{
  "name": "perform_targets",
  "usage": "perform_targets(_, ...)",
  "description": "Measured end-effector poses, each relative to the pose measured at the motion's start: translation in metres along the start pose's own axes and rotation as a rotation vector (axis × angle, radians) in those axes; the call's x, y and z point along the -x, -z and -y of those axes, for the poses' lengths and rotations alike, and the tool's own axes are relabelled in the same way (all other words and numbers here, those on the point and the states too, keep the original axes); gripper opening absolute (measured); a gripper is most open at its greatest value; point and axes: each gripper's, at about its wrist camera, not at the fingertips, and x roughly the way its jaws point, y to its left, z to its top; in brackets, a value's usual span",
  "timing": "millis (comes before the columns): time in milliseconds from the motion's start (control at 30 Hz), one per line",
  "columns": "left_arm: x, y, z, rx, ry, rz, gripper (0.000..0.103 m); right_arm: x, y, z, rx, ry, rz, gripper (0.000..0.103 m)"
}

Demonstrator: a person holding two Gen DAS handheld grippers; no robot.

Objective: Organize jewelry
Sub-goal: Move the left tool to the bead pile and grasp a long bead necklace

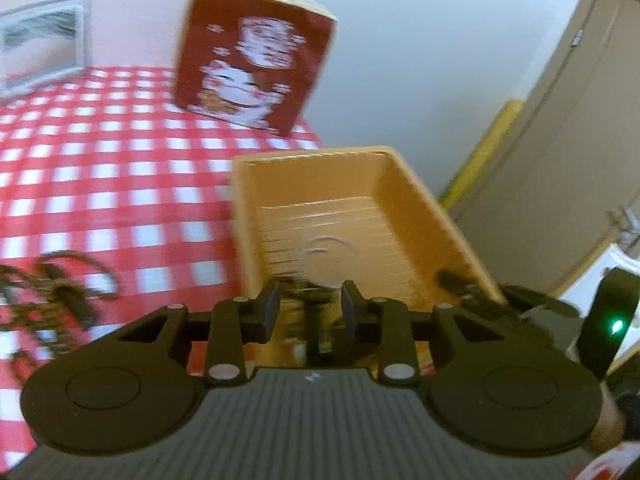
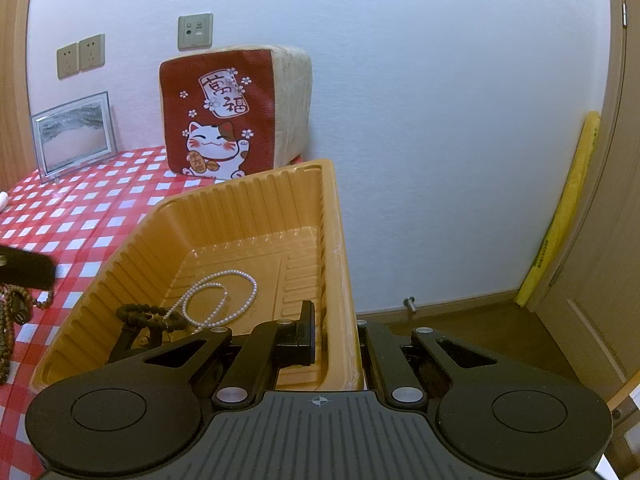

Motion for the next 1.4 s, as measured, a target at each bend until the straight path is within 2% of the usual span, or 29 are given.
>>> perform_targets(267, 0.030, 0.024, -0.045, 0.042, -0.187, 0.001, 0.031, -0.002, 0.000, 0.000, 0.005, 0.006, -0.005, 0.006)
perform_targets(533, 0.046, 0.046, -0.086, 0.118, -0.315, -0.026, 0.031, -0.003, 0.002, -0.001, 0.012, 0.018, -0.013, 0.006)
perform_targets(833, 0.051, 0.052, -0.114, 0.162, -0.393, -0.017, 0.031, -0.004, 0.002, 0.000, 0.014, 0.023, -0.018, 0.006)
perform_targets(1233, 0.026, 0.030, -0.152, 0.239, -0.440, 0.013, 0.032, -0.005, 0.004, -0.001, 0.010, 0.036, -0.025, 0.006)
perform_targets(1400, 0.009, 0.018, -0.170, 0.289, -0.493, 0.010, 0.039, -0.005, 0.004, -0.001, 0.008, 0.038, -0.027, 0.006)
